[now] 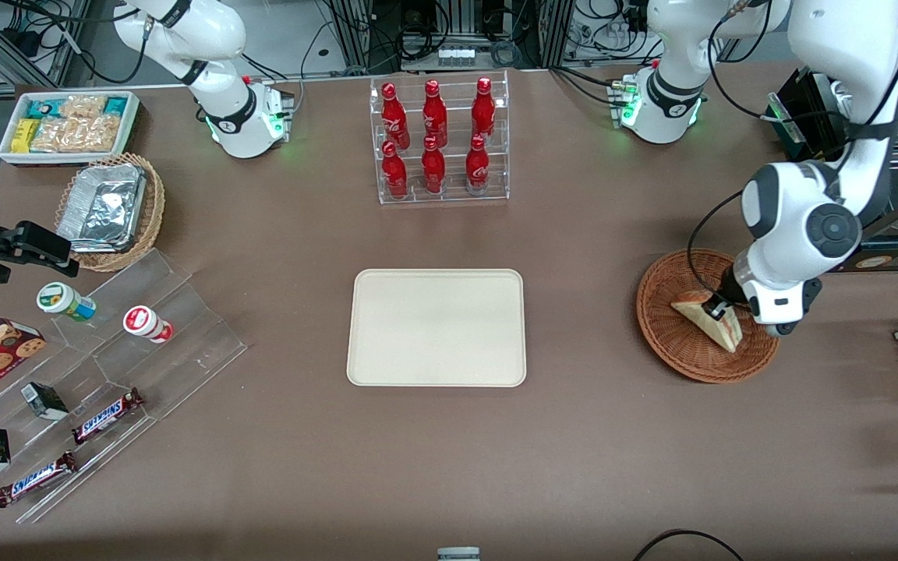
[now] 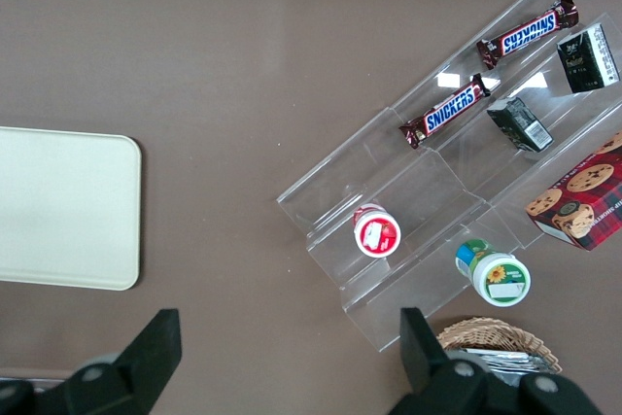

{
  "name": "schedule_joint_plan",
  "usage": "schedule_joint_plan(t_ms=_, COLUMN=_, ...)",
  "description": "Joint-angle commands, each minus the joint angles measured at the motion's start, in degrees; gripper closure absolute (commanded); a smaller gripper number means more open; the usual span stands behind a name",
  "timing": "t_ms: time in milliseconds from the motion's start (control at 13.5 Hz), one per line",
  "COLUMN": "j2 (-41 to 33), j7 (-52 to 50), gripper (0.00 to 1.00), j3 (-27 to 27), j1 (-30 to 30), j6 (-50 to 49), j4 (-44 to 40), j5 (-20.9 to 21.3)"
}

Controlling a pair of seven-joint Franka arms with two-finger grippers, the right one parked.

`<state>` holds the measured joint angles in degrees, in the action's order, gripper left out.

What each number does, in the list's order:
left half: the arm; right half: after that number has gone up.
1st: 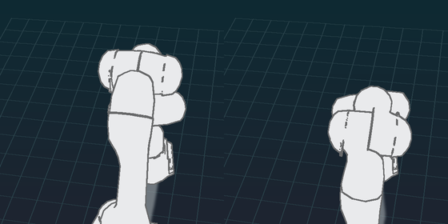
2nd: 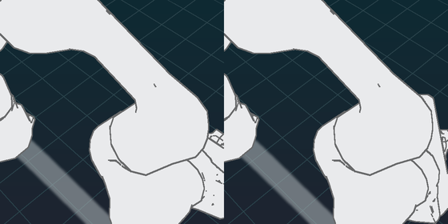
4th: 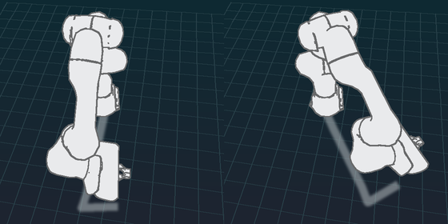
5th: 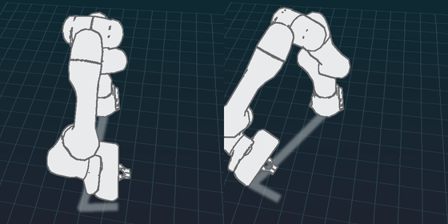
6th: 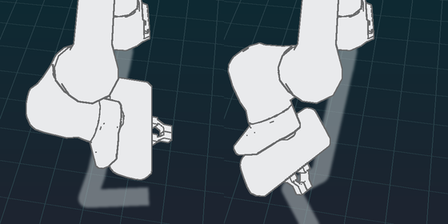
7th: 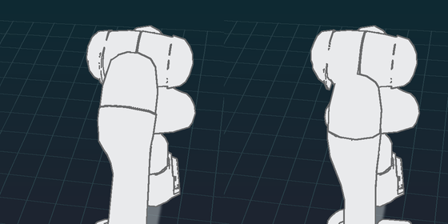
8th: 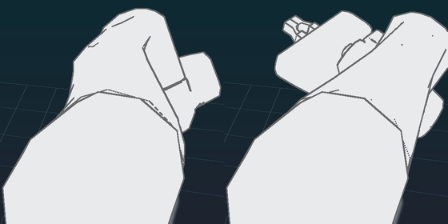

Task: Place sandwich from basket to tray
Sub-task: 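Lift the sandwich up out of the basket with the left gripper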

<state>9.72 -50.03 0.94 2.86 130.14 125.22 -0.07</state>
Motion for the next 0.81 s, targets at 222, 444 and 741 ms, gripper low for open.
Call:
schedule_joint_plan(t_ms=222, j2=-12.4, j7=9.6, gripper=0.86, j3=-1.5, j1=0.8, j6=-27.5, j4=-9.4, j5=7.2)
schedule_joint_plan(t_ms=444, j2=-15.2, j7=10.2, gripper=0.85, j3=-2.0, j1=7.1, j6=-38.4, j4=-14.9, j5=7.0)
schedule_joint_plan(t_ms=741, j2=-17.7, j7=9.2, gripper=0.83, j3=-2.0, j1=20.0, j6=-42.6, j4=-15.9, j5=6.0)
